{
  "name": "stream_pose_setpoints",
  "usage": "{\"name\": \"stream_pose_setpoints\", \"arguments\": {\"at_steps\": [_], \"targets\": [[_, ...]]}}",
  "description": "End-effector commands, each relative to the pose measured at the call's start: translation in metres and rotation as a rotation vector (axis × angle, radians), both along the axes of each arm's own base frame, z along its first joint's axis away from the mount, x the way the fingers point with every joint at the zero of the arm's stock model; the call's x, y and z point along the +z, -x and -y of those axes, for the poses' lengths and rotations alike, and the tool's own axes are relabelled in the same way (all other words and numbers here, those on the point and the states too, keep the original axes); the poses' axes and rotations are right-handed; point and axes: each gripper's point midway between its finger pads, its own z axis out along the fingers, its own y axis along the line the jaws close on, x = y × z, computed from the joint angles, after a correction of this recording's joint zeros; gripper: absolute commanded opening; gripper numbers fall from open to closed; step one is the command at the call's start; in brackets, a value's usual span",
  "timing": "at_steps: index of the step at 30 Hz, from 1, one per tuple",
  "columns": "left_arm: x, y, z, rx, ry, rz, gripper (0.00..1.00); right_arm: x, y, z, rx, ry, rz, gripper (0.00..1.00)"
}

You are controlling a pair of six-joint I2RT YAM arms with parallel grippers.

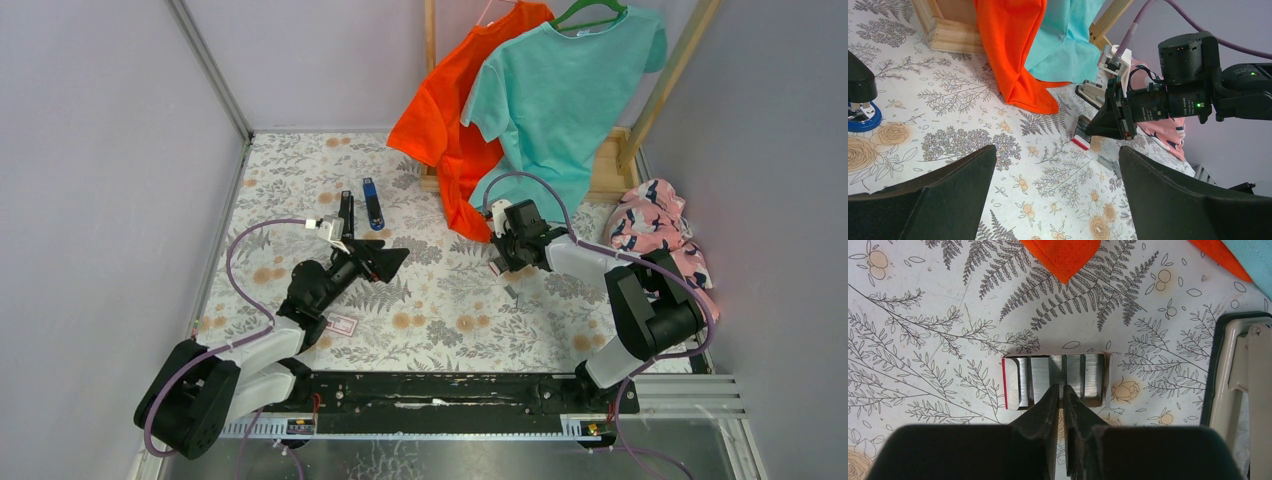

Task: Unload the staples from the stapler
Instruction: Place the staple in the staple box.

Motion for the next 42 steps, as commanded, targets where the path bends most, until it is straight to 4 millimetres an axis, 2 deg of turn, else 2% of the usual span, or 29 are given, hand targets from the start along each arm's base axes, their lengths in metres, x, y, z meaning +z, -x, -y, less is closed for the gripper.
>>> {"name": "stream_pose_setpoints", "arguments": {"at_steps": [1,10,17,24,32,37,42], "targets": [[0.009,0.002,0.001,-0.010,0.003,0.048,1.00,0.009,-0.010,-0.007,0.017,-0.011,0.025,0.15],[0.010,0.002,0.001,-0.010,0.003,0.049,1.00,0.013,-0.010,-0.008,0.022,-0.018,0.029,0.18],[0.010,0.001,0.001,-0.010,0.001,0.049,1.00,0.016,-0.010,-0.008,0.022,-0.023,0.036,0.15],[0.011,0.001,0.001,-0.008,0.002,0.050,1.00,0.031,-0.012,-0.010,0.023,-0.045,0.070,0.15],[0.021,0.005,0.004,-0.031,0.023,0.093,1.00,0.057,-0.013,-0.014,0.050,-0.076,0.116,0.15],[0.039,0.008,-0.008,0.001,0.074,0.173,1.00,0.083,0.008,-0.026,0.226,-0.165,0.080,0.17],[0.048,0.010,-0.027,0.079,0.220,0.169,1.00,0.123,0.030,-0.035,0.367,-0.303,0.069,0.31]]}}
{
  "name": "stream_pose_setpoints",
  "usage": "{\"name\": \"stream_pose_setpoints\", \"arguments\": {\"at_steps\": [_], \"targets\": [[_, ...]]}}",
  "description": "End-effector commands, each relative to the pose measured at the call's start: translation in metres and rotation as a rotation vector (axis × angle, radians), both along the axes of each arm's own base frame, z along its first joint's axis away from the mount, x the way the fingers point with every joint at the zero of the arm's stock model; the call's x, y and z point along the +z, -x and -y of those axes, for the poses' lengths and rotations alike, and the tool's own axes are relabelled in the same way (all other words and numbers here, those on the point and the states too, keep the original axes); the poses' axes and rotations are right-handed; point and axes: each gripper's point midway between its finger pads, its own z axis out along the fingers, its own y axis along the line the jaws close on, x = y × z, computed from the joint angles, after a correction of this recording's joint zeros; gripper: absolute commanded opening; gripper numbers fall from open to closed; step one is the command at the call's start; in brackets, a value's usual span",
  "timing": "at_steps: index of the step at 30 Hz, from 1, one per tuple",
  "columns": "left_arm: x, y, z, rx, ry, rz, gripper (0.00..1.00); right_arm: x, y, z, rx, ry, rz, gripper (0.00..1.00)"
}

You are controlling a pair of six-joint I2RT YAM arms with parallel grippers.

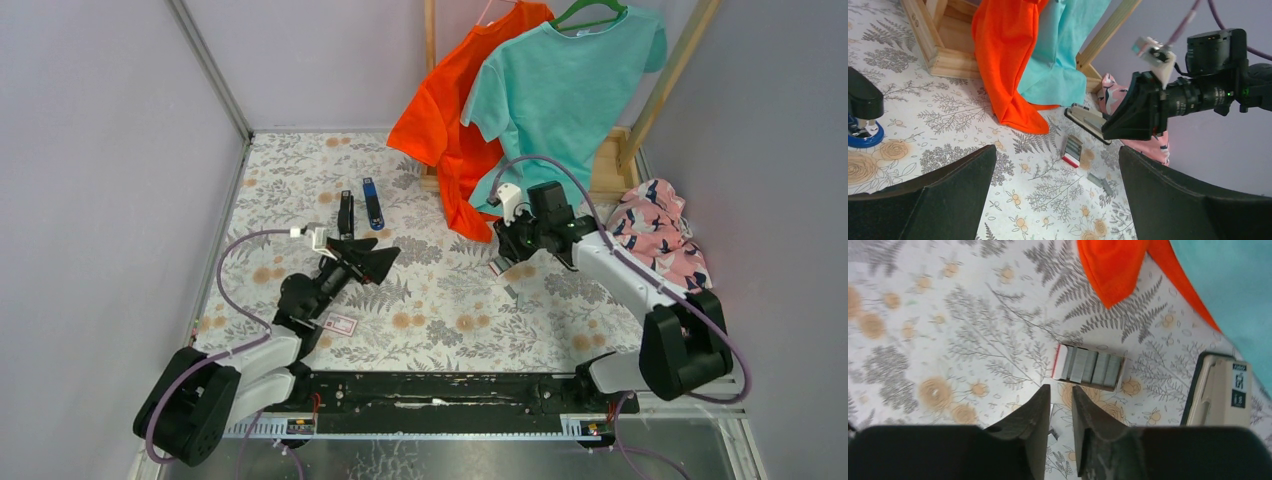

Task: Unload the staples from the stapler
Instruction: Place the staple in the staple box, then pick up the staple from the center of the board.

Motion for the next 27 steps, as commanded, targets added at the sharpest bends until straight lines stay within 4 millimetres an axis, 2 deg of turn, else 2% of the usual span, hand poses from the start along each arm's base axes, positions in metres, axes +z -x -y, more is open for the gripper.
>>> {"name": "stream_pose_setpoints", "arguments": {"at_steps": [1,5,8,12,16,21,27], "targets": [[0.032,0.007,-0.018,0.058,0.173,0.097,1.00,0.055,0.023,-0.020,0.194,-0.165,0.016,0.34],[0.033,0.011,-0.009,-0.007,0.200,0.094,1.00,0.070,0.051,-0.032,0.274,-0.258,-0.081,0.51],[0.025,0.011,0.004,-0.077,0.206,0.041,1.00,0.056,0.068,-0.027,0.298,-0.230,-0.167,0.55],[0.023,0.016,0.016,-0.163,0.234,0.016,1.00,0.024,0.068,-0.002,0.240,-0.090,-0.178,0.56],[0.014,0.015,0.027,-0.222,0.222,-0.023,1.00,0.000,0.064,0.015,0.199,0.010,-0.180,0.58],[0.011,0.014,0.031,-0.210,0.196,-0.014,0.98,-0.027,0.068,0.018,0.159,0.059,-0.279,0.57],[0.006,0.012,0.030,-0.178,0.153,-0.017,0.98,-0.047,0.070,0.014,0.166,0.160,-0.293,0.57]]}}
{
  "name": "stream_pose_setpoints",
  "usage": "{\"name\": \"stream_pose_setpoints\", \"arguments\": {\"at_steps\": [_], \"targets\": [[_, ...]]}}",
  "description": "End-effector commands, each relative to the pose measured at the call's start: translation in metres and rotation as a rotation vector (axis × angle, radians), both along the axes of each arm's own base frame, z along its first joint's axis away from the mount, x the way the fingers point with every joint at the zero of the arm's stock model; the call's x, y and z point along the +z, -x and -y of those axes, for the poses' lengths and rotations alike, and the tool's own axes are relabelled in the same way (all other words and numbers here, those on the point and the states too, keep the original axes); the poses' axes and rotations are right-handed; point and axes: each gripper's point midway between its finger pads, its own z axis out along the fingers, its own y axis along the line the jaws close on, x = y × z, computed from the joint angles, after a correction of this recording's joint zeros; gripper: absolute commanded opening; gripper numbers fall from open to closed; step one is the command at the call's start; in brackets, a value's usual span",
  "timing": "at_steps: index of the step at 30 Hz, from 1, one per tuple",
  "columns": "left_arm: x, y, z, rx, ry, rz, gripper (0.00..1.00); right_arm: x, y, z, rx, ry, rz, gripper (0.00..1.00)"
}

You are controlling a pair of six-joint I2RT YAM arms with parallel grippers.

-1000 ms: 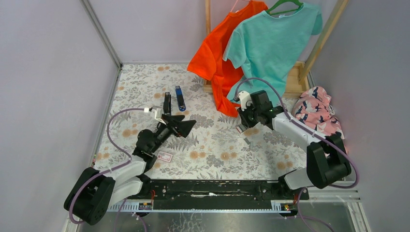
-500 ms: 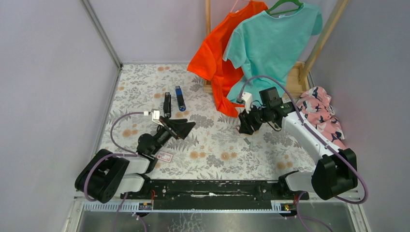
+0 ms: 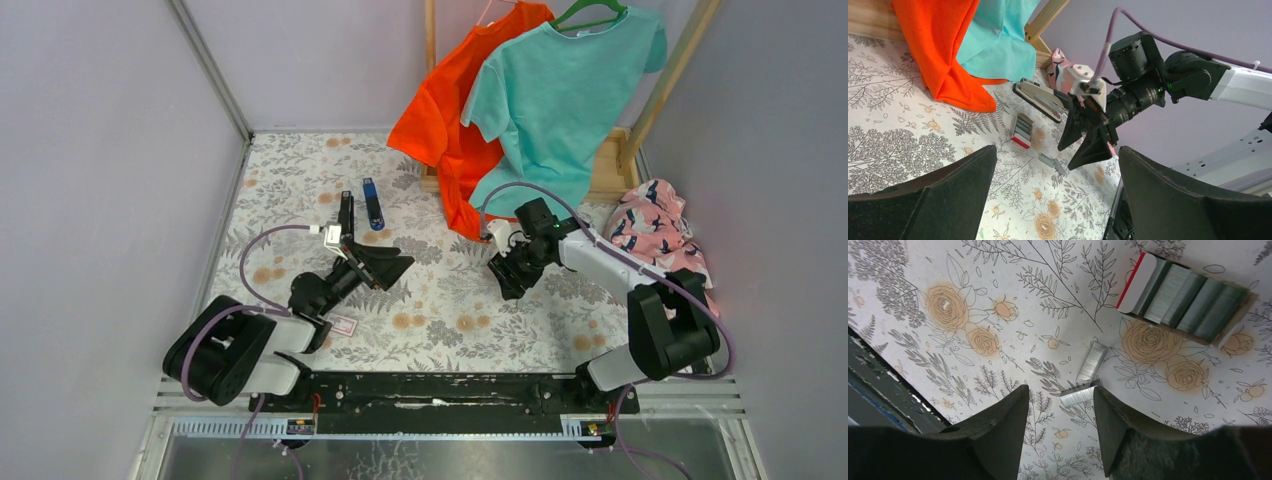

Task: Unload the staples from the stapler
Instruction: Pick up the staple from the center of the board.

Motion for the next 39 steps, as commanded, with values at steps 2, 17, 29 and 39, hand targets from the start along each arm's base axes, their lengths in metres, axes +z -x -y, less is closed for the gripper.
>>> {"name": "stream_pose_setpoints", "arguments": {"at_steps": [2,17,29,39], "targets": [[0.015,-0.003,-0.001,0.026,-0.016,0.082,0.98,-0.015,-0.002,-0.001,0.005,0.107,0.019,0.57],[0.010,0.002,-0.003,0.027,-0.026,0.067,0.99,-0.033,-0.014,0.001,-0.038,0.204,0.024,0.48],[0.011,0.003,-0.005,0.030,-0.028,0.070,0.99,-0.038,-0.017,0.004,-0.059,0.230,0.012,0.34],[0.012,0.004,-0.002,0.010,-0.030,0.076,1.00,-0.035,-0.011,0.000,-0.046,0.204,-0.007,0.20]]}}
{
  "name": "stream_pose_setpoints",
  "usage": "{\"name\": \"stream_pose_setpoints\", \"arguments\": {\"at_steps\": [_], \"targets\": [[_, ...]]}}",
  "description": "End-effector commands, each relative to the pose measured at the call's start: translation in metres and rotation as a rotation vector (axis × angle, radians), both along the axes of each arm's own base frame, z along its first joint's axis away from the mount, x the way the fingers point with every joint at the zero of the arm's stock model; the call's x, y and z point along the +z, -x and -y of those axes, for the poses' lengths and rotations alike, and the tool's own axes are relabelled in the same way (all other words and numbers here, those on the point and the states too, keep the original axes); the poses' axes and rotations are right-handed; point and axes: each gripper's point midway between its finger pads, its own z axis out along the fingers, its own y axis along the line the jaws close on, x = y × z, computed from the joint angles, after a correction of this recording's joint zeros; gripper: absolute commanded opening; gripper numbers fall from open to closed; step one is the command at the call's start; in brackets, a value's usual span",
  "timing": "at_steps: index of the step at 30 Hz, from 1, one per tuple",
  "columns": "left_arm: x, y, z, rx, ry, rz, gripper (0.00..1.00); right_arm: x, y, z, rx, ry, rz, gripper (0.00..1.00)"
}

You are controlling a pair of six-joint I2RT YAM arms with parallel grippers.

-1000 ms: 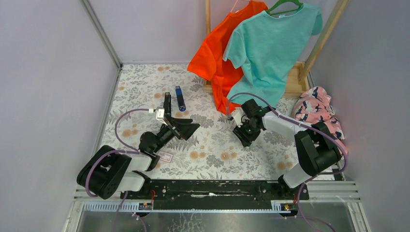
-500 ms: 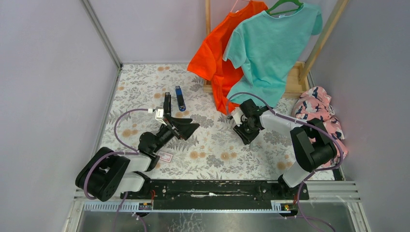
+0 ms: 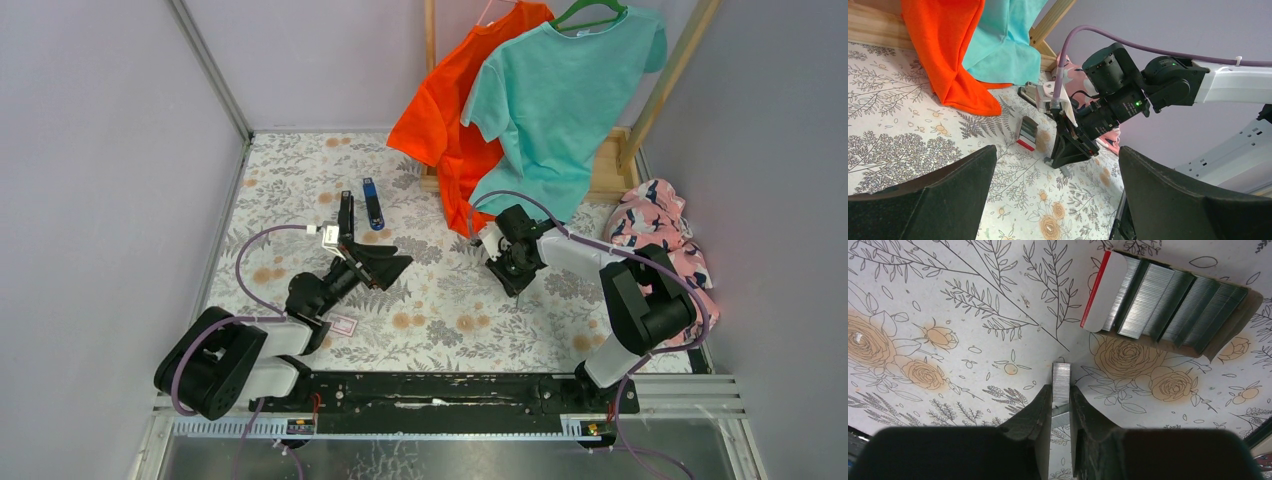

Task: Unload the staples from the stapler
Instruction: Pick up the staple from the center of the board.

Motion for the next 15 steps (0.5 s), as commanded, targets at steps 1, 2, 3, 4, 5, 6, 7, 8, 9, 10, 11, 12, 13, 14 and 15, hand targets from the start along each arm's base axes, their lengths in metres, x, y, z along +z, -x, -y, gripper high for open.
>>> {"name": "stream_pose_setpoints", "arguments": {"at_steps": [1,2,3,4,5,6,7,8,9,10,11,12,13,14,15], "targets": [[0.007,0.003,0.002,-0.013,-0.005,0.046,1.00,0.010,-0.001,-0.010,0.005,-0.041,-0.004,0.18],[0.008,0.004,0.004,-0.025,-0.003,0.055,0.99,0.013,-0.001,-0.012,0.006,-0.057,-0.001,0.18],[0.010,0.007,0.006,-0.039,0.000,0.068,0.99,0.017,-0.001,-0.015,0.009,-0.077,0.000,0.16],[0.012,0.011,0.008,-0.058,0.005,0.087,0.99,0.020,0.000,-0.018,0.008,-0.102,-0.003,0.15],[0.012,0.015,0.011,-0.077,0.006,0.103,0.97,0.024,0.000,-0.022,0.009,-0.134,-0.009,0.14],[0.018,0.020,0.015,-0.099,0.013,0.136,0.97,0.029,0.001,-0.026,0.011,-0.166,-0.015,0.13],[0.018,0.023,0.019,-0.120,0.011,0.147,0.96,0.034,0.002,-0.030,0.013,-0.203,-0.022,0.13],[0.019,0.025,0.024,-0.136,0.003,0.162,0.95,0.040,0.003,-0.034,0.015,-0.239,-0.026,0.12],[0.019,0.028,0.029,-0.154,-0.007,0.176,0.94,0.046,0.003,-0.037,0.019,-0.272,-0.027,0.12],[0.020,0.030,0.033,-0.168,-0.012,0.188,0.94,0.054,0.003,-0.041,0.023,-0.308,-0.018,0.12],[0.021,0.032,0.037,-0.184,-0.014,0.198,0.94,0.061,0.004,-0.045,0.031,-0.344,-0.013,0.12],[0.023,0.033,0.041,-0.197,-0.013,0.207,0.94,0.068,0.003,-0.047,0.034,-0.369,-0.004,0.12],[0.025,0.034,0.044,-0.212,-0.009,0.207,0.94,0.076,0.002,-0.050,0.040,-0.400,0.010,0.12],[0.027,0.033,0.046,-0.226,-0.002,0.206,0.94,0.084,0.001,-0.054,0.051,-0.431,0.019,0.12],[0.032,0.032,0.050,-0.244,0.007,0.214,0.93,0.094,0.001,-0.057,0.061,-0.471,0.027,0.12]]}}
